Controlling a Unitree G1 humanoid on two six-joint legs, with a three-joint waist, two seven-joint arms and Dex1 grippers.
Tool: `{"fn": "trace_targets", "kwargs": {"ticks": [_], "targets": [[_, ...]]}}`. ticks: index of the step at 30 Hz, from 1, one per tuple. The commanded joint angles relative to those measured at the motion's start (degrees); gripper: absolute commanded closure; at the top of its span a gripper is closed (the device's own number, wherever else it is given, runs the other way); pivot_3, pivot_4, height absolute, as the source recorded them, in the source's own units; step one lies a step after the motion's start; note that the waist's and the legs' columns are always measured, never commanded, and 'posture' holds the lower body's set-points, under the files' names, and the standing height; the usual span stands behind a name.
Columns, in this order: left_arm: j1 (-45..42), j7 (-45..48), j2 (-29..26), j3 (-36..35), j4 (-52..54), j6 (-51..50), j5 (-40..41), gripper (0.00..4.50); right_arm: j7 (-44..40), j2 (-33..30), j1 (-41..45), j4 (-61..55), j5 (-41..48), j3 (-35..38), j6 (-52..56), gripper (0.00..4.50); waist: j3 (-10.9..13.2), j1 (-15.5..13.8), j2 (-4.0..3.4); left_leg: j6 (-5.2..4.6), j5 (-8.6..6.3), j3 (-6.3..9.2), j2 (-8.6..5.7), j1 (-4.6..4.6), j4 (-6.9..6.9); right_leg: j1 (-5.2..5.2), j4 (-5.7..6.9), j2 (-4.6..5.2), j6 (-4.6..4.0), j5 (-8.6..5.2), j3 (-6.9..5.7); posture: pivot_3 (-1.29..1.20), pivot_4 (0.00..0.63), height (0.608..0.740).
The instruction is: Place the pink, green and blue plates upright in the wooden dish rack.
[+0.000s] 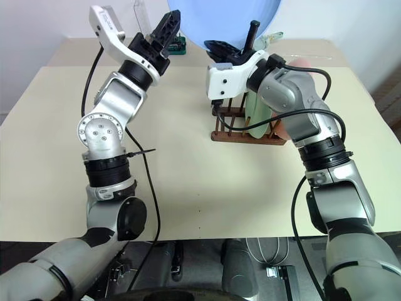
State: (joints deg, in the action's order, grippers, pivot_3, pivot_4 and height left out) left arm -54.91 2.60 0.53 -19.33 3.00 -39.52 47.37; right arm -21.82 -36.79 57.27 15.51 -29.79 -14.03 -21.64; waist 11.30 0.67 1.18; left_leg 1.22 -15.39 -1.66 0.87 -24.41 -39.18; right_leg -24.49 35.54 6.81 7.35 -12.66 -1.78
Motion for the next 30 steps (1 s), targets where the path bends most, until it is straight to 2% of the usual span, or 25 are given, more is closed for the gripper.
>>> {"fn": "trace_targets", "kwargs": {"ticks": [1,4,7,10,13,15,18,20,24,26,30], "targets": [[-0.50,5.81,-7.98,-2.66,3.38,-3.99,6.48,0.07,3.90,-1.28,3.05,-0.30,2.34,5.98,0.69,4.50,0.01,0.13,-0.01,0.00,0.00,0.00,0.00,0.00,0.00,0.00,0.00,0.00,0.00,0.00,0.00,0.00,0.150,0.724],[-0.42,12.85,-18.86,-4.10,2.49,-6.23,7.91,0.07,1.82,5.13,4.42,-4.31,19.69,13.19,5.18,4.50,0.04,0.82,-0.05,0.01,0.00,0.00,0.04,0.01,0.06,-0.02,0.00,-0.05,0.00,0.00,0.01,0.00,0.150,0.724],[0.74,18.21,-24.83,-3.65,1.25,-6.07,7.55,0.07,-1.08,10.33,6.52,-9.28,33.35,18.00,13.16,4.50,0.04,0.91,-0.09,0.05,0.02,0.03,0.09,0.03,0.13,-0.02,0.04,-0.08,-0.01,0.00,-0.01,0.00,0.150,0.724],[3.98,25.21,-29.55,-3.02,1.71,-5.42,7.13,0.07,-3.84,14.41,8.22,-14.61,50.50,23.12,25.65,4.50,0.02,0.21,-0.11,0.04,0.02,0.03,0.08,0.02,0.07,0.02,0.18,-0.06,0.00,0.00,-0.02,0.00,0.150,0.724],[12.00,37.79,-35.75,1.07,5.50,-0.04,2.16,0.07,0.89,17.90,8.43,-18.11,72.94,31.43,42.76,4.50,0.00,-0.10,-0.08,0.04,0.02,0.09,0.07,0.03,0.02,0.10,0.23,-0.05,-0.02,0.01,-0.07,0.00,0.150,0.724],[15.22,43.44,-37.96,1.51,5.55,1.82,1.81,0.07,7.42,19.19,8.11,-19.38,87.12,35.68,52.81,4.50,0.01,-0.20,-0.09,0.04,0.02,0.08,0.08,0.03,0.01,0.10,0.26,-0.04,-0.03,0.01,-0.07,0.00,0.150,0.724],[17.89,48.77,-40.27,2.40,5.05,4.89,-0.17,0.07,17.28,18.01,6.50,-20.35,100.06,38.02,64.93,4.50,0.01,-0.06,-0.11,-0.10,-0.06,0.08,0.09,0.02,0.02,0.06,0.30,-0.04,-0.06,-0.01,-0.09,0.00,0.150,0.724],[19.27,51.51,-41.61,2.20,4.50,3.85,0.76,0.07,24.52,17.53,5.88,-19.87,106.91,39.82,68.79,4.50,0.02,0.13,-0.13,-0.28,-0.17,0.06,0.09,0.03,0.04,0.01,0.35,-0.04,-0.07,-0.01,-0.07,0.00,0.150,0.724],[21.48,57.10,-43.65,2.42,3.73,3.18,1.27,0.07,36.95,18.61,4.39,-19.98,119.01,42.42,68.73,4.50,0.04,0.26,-0.18,-0.31,-0.18,0.04,0.09,0.02,0.07,-0.08,0.43,-0.05,-0.10,-0.03,-0.05,0.00,0.150,0.724],[21.65,58.05,-44.06,2.93,4.47,3.62,0.66,0.07,41.28,19.23,2.29,-21.80,120.67,41.88,68.01,4.50,0.04,0.22,-0.18,-0.33,-0.19,0.04,0.09,0.01,0.07,-0.09,0.43,-0.05,-0.10,-0.03,-0.05,0.00,0.150,0.724],[21.09,59.01,-44.35,3.38,6.01,2.70,1.40,0.07,44.75,19.30,-0.68,-24.17,122.53,40.90,65.94,4.50,0.04,0.09,-0.18,-0.35,-0.20,0.04,0.09,0.00,0.04,-0.08,0.44,-0.05,-0.10,-0.03,-0.02,0.00,0.150,0.724]]}}
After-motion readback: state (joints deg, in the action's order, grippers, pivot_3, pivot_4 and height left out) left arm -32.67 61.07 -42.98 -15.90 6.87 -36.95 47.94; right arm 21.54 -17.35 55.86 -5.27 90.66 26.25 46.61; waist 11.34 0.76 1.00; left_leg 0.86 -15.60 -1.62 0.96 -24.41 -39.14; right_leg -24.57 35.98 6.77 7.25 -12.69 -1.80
